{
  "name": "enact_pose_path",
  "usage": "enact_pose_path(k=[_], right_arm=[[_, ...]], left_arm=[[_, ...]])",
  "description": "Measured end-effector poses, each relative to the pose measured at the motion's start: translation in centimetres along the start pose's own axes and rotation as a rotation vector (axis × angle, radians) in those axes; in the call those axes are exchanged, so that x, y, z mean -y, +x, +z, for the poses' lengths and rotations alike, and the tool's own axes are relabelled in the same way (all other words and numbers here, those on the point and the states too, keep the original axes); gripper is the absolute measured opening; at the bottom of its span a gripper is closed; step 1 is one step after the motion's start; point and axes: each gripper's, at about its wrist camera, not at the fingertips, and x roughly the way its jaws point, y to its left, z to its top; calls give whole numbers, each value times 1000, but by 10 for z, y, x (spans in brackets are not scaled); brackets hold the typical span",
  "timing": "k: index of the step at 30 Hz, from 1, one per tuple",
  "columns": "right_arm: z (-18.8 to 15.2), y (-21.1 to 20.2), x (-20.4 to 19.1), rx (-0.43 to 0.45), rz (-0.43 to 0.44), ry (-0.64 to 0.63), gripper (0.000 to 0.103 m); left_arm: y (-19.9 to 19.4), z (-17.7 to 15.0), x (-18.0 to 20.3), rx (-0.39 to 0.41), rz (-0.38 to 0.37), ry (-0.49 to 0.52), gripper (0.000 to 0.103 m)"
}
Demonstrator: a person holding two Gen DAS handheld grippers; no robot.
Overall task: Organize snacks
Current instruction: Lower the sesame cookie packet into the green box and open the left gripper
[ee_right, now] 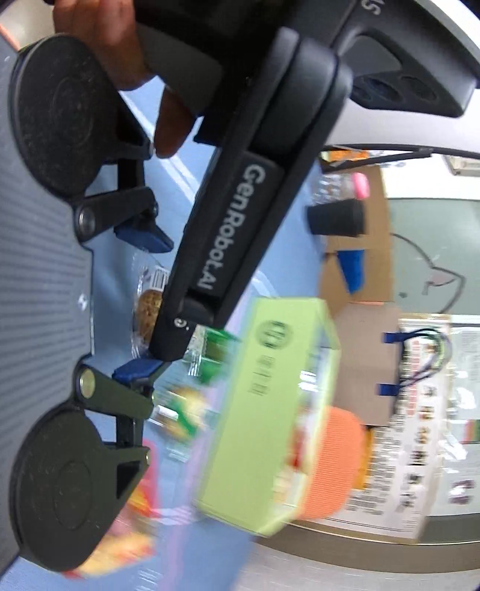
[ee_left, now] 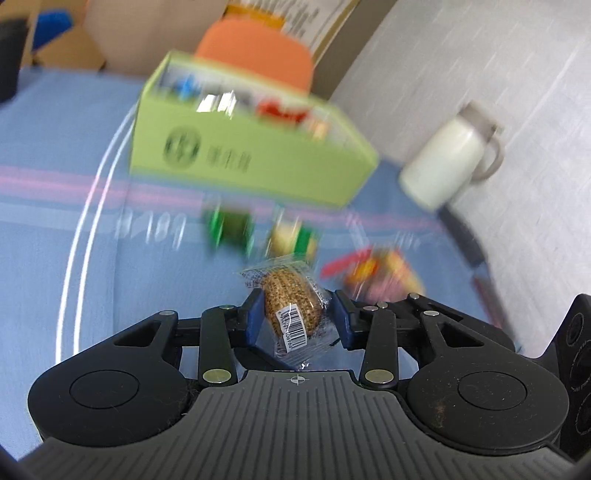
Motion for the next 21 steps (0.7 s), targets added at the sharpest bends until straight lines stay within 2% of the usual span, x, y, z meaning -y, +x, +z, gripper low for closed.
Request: enact_pose_path(k=[5, 11, 15, 19, 20, 21], right_arm=[[56, 30, 30, 70, -69, -89, 66], [108, 90, 78, 69, -57, -103, 66], [118, 125, 101, 39, -49, -111, 66], [116, 148, 121, 5, -52, -64, 72], [114, 144, 124, 8, -64, -52, 73], [110, 135, 125, 21, -72, -42, 75]], left_arm=[[12, 70, 9, 90, -4, 30, 19], [53, 150, 0, 127, 49, 38, 19], [87, 183, -9, 110, 83, 42, 20], [123, 195, -20, 73, 96, 44, 22], [127, 196, -23, 79, 111, 44, 24], [126, 196, -25, 89, 128, 46, 32]])
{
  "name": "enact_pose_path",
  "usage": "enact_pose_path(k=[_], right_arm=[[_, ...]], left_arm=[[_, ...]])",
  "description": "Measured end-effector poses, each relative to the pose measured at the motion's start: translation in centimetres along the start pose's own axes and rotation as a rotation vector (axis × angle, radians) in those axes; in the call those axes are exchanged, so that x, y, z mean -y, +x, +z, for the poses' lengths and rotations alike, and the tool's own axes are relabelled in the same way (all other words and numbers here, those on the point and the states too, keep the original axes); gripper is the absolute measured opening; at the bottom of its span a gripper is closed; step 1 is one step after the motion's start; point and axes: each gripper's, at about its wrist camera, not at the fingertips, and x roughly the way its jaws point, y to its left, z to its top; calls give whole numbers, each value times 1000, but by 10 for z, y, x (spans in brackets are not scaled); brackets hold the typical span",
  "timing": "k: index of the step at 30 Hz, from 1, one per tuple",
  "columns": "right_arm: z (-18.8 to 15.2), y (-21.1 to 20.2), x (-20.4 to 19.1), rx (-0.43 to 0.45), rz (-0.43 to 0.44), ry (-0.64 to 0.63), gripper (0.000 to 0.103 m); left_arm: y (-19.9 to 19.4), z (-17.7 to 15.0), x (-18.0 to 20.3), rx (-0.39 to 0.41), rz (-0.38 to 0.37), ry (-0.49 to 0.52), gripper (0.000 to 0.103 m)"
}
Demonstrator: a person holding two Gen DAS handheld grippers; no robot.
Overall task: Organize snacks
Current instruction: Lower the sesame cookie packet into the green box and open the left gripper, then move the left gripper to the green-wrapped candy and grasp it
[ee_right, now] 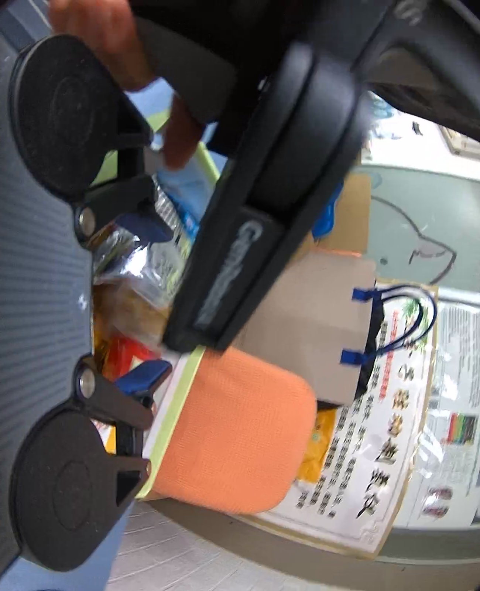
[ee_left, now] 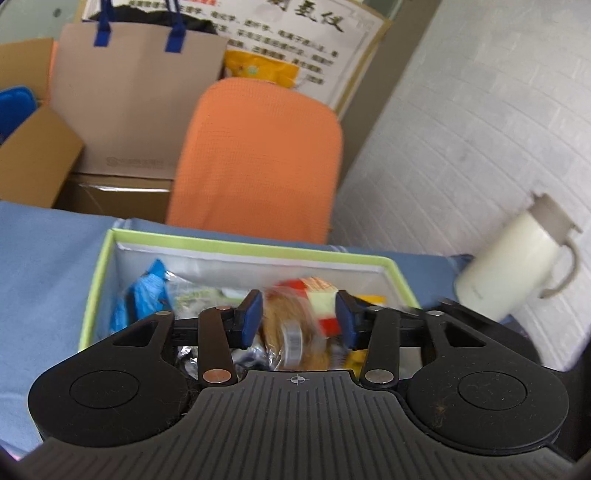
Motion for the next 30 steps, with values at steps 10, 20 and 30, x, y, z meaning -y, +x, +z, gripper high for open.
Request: enact_pose_path(k=[10, 20, 30], right_arm=[[-85, -63, -75, -71, 178, -74, 94], [-94, -32, -102, -162, 254, -5, 94], [-112, -60, -161, -173, 222, -21, 94]], left_arm=[[-84, -83, -36, 34, -22, 0, 62], [-91, -127, -59, -104, -39, -145, 53], [-98, -168, -73, -178, -96, -166, 23]])
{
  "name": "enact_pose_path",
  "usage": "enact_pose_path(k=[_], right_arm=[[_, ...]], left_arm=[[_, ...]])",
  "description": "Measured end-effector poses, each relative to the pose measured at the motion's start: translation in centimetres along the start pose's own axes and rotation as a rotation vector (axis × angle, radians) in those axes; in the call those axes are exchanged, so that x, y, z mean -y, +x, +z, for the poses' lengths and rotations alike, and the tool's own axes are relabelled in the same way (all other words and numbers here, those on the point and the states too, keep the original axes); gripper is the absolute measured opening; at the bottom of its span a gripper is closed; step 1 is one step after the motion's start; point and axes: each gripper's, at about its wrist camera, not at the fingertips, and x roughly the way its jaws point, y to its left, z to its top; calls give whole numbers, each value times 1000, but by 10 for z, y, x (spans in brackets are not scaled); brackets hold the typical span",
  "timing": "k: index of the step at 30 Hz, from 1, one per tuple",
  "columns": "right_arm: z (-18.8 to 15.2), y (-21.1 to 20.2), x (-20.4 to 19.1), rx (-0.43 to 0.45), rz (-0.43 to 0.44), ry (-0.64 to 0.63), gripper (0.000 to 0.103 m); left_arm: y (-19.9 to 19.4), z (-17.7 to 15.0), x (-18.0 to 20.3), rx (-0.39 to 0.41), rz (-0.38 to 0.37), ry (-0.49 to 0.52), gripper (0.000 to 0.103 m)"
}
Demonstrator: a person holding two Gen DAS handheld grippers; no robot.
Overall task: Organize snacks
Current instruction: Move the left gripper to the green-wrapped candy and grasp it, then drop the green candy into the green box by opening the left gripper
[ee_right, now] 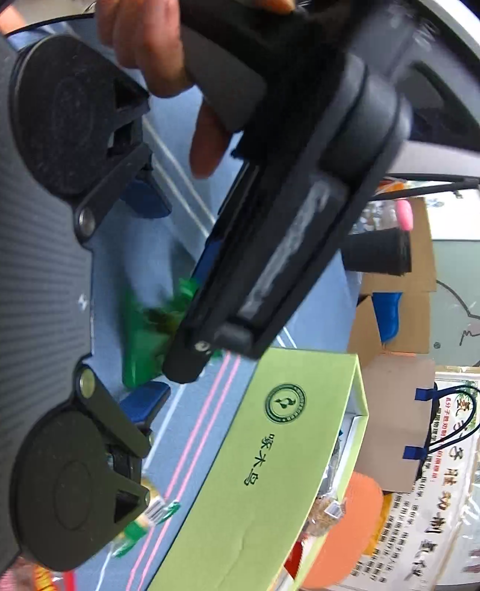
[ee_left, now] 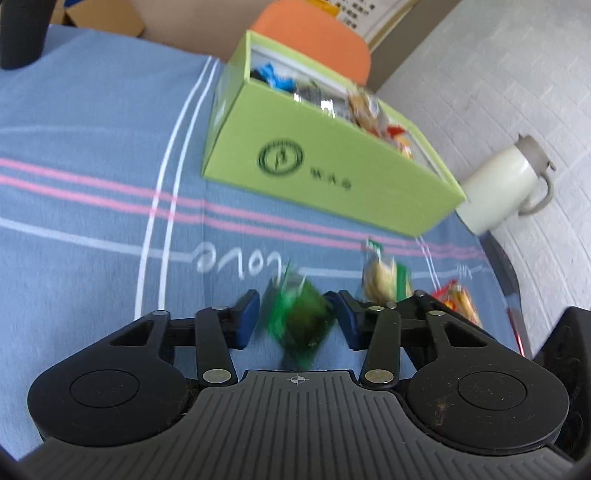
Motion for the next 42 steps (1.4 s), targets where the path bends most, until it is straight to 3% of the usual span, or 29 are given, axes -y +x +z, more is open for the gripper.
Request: enact_pose_path(k=[8, 13, 19, 20, 21, 22, 25, 29, 32, 37, 42], right_arm=[[-13, -18, -21, 20, -58, -24, 100], [-13, -14, -11, 21, -105, 18, 100], [-3, -7, -3, 29, -94, 35, 96], [-1, -6, -3, 27, -90, 34, 89], [-1, -4, -2, 20, -85, 33, 76], [-1, -3, 0, 20, -73, 42, 72], [-3, -4, 3, 37, -60, 55, 70], [-6, -13, 5, 48, -47, 82, 54], [-6, -31, 5, 93, -61, 79, 54], [26, -46, 26, 150, -118, 21, 54], [76, -40, 58, 203, -164, -43, 54]], left_arm=[[-14, -26, 11, -4, -27, 63, 24], [-20, -22, 8, 20, -24, 26, 34], [-18, -17, 3, 11, -54, -34, 30], [-16, -16, 3, 7, -49, -36, 30], [-13, -15, 4, 5, -43, -37, 30], [-11, -14, 4, 1, -39, -36, 30], [-6, -17, 2, -5, -40, -28, 25], [-9, -21, 4, 12, -18, -12, 12], [-18, -23, 14, 39, -32, 19, 10], [-25, 4, 36, 89, -84, 47, 11], [-21, 59, 59, 162, -86, 88, 11]])
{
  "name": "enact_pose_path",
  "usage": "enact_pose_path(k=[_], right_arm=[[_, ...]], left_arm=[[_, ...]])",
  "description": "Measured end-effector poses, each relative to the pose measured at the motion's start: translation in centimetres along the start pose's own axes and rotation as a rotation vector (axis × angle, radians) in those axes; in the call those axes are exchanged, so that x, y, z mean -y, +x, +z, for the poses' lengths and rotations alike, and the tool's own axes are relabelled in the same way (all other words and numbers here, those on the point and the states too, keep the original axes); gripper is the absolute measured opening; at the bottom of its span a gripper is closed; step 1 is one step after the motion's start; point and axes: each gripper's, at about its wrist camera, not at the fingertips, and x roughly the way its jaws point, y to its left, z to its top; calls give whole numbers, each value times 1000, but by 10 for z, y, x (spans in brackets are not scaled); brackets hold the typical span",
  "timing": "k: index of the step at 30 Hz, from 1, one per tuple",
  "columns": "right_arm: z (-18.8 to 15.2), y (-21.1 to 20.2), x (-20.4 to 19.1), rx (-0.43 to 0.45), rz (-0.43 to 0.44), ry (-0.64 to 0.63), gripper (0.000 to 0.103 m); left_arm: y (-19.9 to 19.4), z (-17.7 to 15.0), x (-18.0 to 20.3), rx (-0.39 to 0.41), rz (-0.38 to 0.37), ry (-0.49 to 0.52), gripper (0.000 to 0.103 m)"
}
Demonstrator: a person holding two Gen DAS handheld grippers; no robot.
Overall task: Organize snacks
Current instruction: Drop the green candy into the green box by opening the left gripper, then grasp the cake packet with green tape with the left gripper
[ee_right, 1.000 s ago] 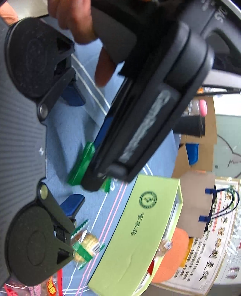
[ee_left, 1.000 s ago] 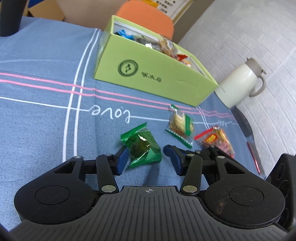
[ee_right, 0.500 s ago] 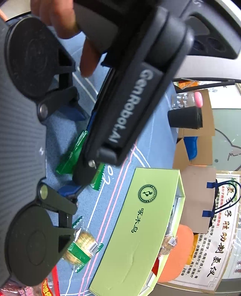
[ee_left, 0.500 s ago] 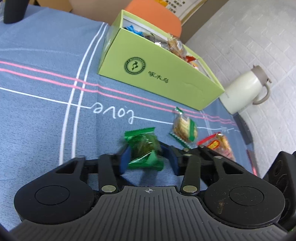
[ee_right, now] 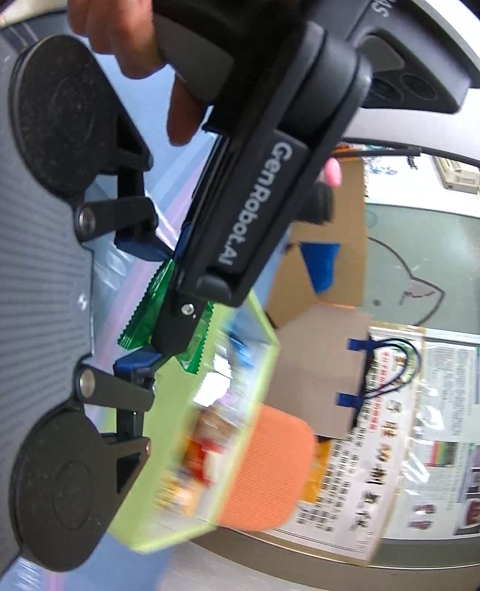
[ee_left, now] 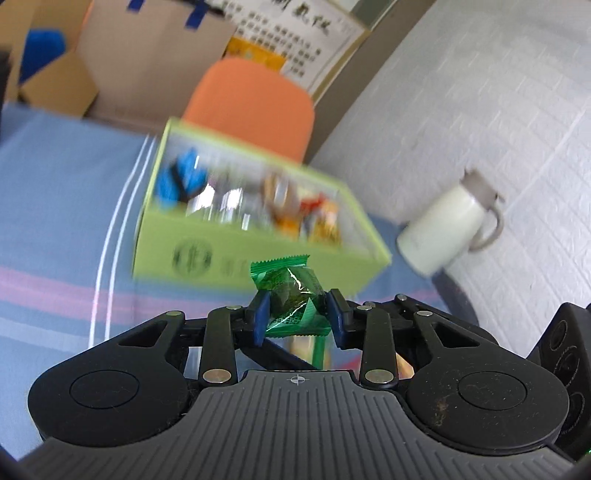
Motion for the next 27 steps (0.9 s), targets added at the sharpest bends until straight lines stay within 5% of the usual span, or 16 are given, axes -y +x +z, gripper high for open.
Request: enact_pose_path(k=[8, 10, 11, 15, 18, 21, 27], right_arm=[[58, 83, 52, -2, 45, 21, 62], [56, 78, 59, -2, 42, 45, 64], [51, 68, 63, 8, 32, 57, 65], [5, 3, 63, 66, -5, 91, 102], [-41, -28, 52, 3, -29, 121, 102], [-76, -34, 44, -72, -41, 187, 102], [-95, -20, 39, -156, -44, 177, 100]], left_arm=[[42, 89, -5, 42, 116, 33, 16], [55, 96, -10, 34, 161, 42, 32], [56, 96, -12, 30, 187, 36, 32], [27, 66, -12, 73, 150, 46, 39], [4, 30, -5, 78, 65, 55, 52], [18, -2, 3, -26, -20, 56, 48], [81, -27, 14, -236, -17, 45, 37]])
